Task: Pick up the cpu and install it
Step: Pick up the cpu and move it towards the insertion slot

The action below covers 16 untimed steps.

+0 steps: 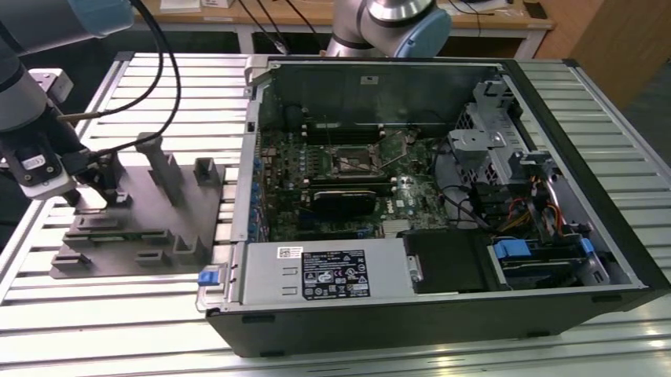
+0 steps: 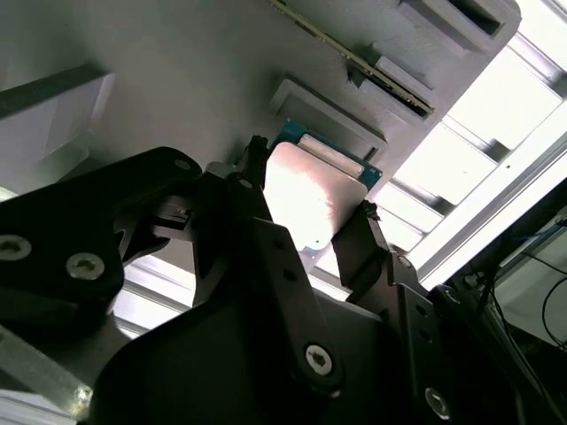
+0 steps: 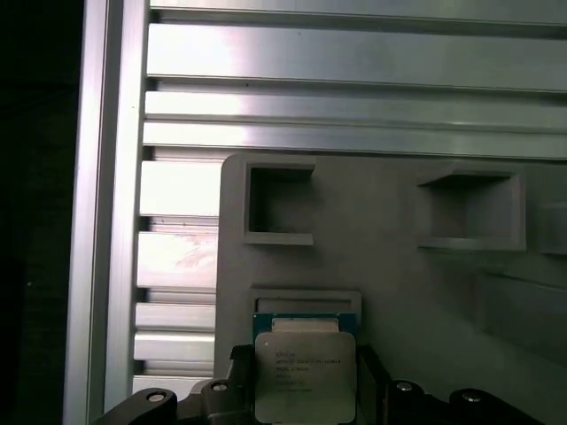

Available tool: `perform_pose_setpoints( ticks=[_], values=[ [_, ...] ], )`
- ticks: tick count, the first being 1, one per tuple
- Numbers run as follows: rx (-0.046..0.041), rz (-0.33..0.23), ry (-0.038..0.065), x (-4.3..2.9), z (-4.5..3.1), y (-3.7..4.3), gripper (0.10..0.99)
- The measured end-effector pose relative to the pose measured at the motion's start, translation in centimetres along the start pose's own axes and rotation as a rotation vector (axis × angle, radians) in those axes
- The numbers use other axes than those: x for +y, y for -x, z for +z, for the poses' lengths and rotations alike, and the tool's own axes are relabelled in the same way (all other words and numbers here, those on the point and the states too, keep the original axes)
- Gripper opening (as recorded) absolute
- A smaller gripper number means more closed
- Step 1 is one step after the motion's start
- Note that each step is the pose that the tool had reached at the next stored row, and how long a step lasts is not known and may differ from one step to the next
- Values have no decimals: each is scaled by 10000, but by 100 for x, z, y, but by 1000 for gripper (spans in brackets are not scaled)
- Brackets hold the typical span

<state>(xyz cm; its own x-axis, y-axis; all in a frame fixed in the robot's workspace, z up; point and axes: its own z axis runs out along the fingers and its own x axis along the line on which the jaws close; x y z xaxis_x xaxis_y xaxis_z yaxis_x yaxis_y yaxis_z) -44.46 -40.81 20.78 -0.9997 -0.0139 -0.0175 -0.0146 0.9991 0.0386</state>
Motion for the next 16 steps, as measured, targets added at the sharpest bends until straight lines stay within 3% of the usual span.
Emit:
perform_pose_setpoints(
  ticks=[16],
  values=[
    [1,0,0,5,-134,2,545]
  ],
)
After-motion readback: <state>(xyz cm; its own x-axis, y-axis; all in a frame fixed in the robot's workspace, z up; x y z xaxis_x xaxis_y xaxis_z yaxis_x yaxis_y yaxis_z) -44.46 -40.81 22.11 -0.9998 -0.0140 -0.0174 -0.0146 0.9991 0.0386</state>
